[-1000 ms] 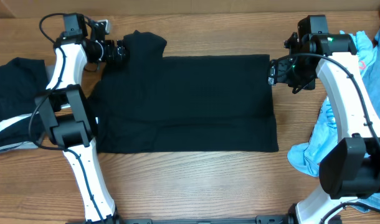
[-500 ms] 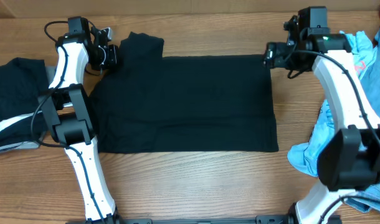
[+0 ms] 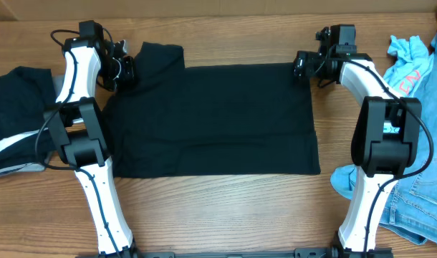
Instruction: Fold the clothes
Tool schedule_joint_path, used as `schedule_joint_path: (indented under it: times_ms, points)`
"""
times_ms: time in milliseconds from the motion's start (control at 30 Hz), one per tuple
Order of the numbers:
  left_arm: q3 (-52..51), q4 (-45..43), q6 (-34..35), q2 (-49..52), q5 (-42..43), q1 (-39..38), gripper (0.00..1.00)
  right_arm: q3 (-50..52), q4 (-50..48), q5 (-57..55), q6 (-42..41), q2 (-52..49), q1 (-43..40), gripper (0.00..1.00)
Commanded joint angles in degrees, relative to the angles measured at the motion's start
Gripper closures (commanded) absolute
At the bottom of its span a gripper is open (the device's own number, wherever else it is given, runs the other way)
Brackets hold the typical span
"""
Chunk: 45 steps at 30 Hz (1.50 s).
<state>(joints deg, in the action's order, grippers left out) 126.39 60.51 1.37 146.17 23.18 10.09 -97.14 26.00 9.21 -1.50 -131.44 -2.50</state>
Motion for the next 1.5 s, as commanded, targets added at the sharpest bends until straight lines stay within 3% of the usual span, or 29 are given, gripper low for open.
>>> schedule_joint_path:
  times_ms: [0, 133, 200, 333, 600, 667, 767, 867, 1000, 1233, 1467]
  points:
    - [1.0, 0.6, 0.3, 0.9, -2.8, -0.4, 0.94, -0.8, -1.8, 4.0, 0.3, -1.0, 0.2, 0.03]
    - [1.0, 0.5, 0.3, 0.9, -2.8, -0.4, 0.94, -0.7, -1.2, 5.0, 0.3, -1.4, 0.6, 0.1]
    - [1.0, 0.4, 0.3, 0.9, -2.8, -0.4, 0.94, -0.7, -1.2, 5.0, 0.0, -1.4, 0.6, 0.25]
    - [1.0, 0.4, 0.3, 0.9, -2.8, -0.4, 0.94, -0.7, -1.3, 5.0, 0.1, -1.4, 0.6, 0.35]
    - [1.0, 0.4, 0.3, 0.9, -2.8, -0.4, 0.94, -0.7, -1.9, 5.1, 0.0, -4.6, 0.8, 0.36]
    - [1.0, 0.4, 0.3, 0.9, -2.8, -0.4, 0.94, -0.7, -2.3, 5.1, 0.0, -4.6, 0.9, 0.48]
    - [1.0, 0.6, 0.3, 0.9, -2.8, -0.4, 0.94, -0.7, -2.3, 5.0, 0.0, -4.6, 0.9, 0.82]
    - [1.1, 1.5, 0.4, 0.9, -2.8, -0.4, 0.96, -0.9, 0.1, 4.0, 0.0, -4.6, 0.9, 0.96]
    - [5.2, 6.0, 0.3, 0.9, -2.8, -0.4, 0.96, -7.1, 10.0, 3.3, 0.0, -4.2, 0.0, 0.96]
    - [23.8, 18.8, 0.4, 0.9, -2.8, -0.4, 0.96, -25.4, 32.5, 3.3, 0.0, -4.1, -0.5, 0.96]
    - [30.4, 32.0, 0.4, 0.9, -8.4, -0.4, 0.96, -28.3, 48.6, 0.1, 0.0, -3.8, -0.6, 0.96]
